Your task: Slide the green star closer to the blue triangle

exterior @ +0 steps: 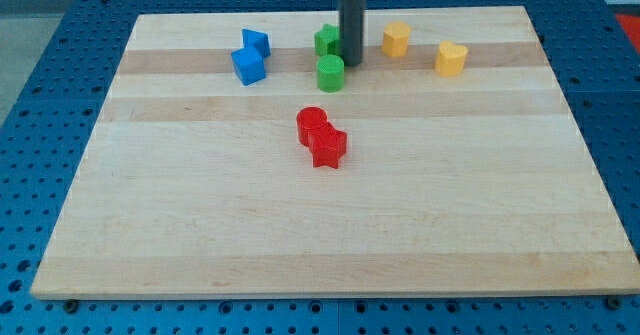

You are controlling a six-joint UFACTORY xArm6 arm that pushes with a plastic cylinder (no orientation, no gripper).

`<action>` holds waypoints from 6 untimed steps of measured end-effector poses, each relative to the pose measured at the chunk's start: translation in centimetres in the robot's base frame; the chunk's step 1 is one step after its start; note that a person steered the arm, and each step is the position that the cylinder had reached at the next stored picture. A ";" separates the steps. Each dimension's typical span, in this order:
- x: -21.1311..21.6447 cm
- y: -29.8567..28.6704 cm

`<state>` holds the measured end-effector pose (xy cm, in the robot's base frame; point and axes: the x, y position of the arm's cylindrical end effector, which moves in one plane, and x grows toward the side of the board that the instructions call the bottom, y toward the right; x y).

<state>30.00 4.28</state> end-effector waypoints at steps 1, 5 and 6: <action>-1.6 0.9; -3.4 -8.5; -3.4 -9.0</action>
